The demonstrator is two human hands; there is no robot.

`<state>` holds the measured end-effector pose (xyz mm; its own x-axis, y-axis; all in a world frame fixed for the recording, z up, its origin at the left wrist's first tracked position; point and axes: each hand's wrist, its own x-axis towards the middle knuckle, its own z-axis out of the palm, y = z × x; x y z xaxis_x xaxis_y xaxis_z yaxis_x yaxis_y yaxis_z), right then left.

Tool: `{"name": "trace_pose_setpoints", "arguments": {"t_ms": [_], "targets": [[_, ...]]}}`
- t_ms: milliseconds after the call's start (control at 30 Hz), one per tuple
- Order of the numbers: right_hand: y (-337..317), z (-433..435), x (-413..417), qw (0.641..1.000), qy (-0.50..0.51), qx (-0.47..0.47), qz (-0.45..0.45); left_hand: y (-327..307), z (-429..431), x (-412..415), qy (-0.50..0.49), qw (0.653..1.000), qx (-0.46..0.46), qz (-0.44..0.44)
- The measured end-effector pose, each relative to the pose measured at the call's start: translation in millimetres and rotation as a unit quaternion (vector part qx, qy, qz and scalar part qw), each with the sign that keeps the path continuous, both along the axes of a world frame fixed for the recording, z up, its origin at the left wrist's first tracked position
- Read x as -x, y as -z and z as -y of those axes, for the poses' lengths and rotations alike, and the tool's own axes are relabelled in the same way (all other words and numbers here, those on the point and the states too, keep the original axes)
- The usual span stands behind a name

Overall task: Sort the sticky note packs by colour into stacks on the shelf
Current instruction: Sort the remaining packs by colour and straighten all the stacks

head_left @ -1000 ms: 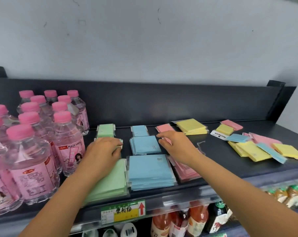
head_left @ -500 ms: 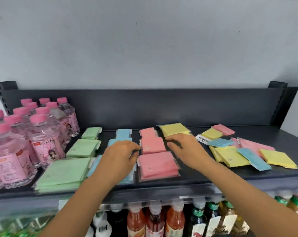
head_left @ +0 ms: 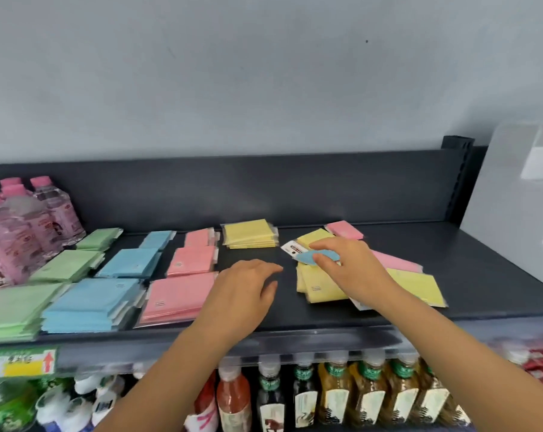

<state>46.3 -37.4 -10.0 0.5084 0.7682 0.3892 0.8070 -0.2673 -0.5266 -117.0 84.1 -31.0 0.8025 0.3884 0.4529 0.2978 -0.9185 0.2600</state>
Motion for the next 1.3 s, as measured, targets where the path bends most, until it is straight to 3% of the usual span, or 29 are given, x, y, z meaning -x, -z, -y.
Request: {"name": "trace_pose_setpoints", "arguments": {"t_ms": [333,733,833,967,1300], "targets": [[8.6,25.9,-54.6,0.999,0.042,0.008,-0.017,-4.1,1.3,-70.5,0.024,0.999,0.011,-0.030],[13.2,52.0,-90.0,0.995,-0.022,0.062,-0.070,3.6,-15.1,-135.9,0.053,0.973,0.077,-0.212],[12.1,56.7,-86.6,0.982,-0.110,0.103,-0.115,4.5,-17.0,-138.1,0.034,0.976,0.097,-0.193],[26.3,59.4,-87.7,0.971,-0.172,0.159,-0.058,0.5,-14.6,-137.3,0.003,0.984,0.119,-0.131],[38.3,61.8,-99.8,0.962,-0.225,0.153,0.022,-1.7,22.3,-128.3,-0.125,0.984,0.108,0.072]]}}
